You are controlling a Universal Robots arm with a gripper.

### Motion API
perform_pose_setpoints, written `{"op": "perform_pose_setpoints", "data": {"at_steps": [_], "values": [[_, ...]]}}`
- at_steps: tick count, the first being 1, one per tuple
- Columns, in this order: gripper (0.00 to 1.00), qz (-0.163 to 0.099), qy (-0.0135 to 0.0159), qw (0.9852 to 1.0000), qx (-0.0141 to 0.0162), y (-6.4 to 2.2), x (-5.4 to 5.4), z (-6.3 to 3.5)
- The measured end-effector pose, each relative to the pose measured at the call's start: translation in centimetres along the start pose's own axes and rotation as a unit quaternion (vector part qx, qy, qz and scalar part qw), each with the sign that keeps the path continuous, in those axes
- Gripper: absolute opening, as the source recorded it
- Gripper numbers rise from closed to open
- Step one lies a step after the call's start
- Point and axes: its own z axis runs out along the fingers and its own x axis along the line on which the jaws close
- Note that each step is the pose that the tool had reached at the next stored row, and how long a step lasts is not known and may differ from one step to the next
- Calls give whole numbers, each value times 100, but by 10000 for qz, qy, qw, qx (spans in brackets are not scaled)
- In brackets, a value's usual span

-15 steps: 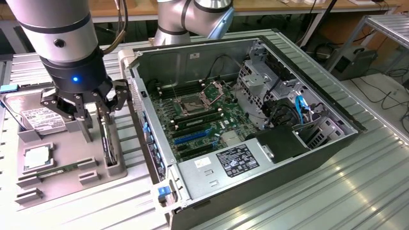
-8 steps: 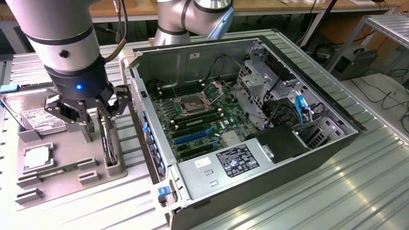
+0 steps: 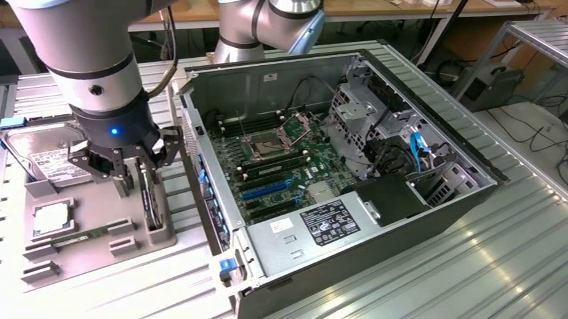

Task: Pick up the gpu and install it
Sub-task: 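Pick up the gpu and move the gpu toward the slot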

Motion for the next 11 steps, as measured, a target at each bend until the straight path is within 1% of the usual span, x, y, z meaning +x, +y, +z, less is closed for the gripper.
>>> {"op": "perform_pose_setpoints", "data": {"at_steps": [6,11], "values": [[42,-1,0,10000,0,57,7,120],[42,16,0,10000,0,58,16,226]]}}
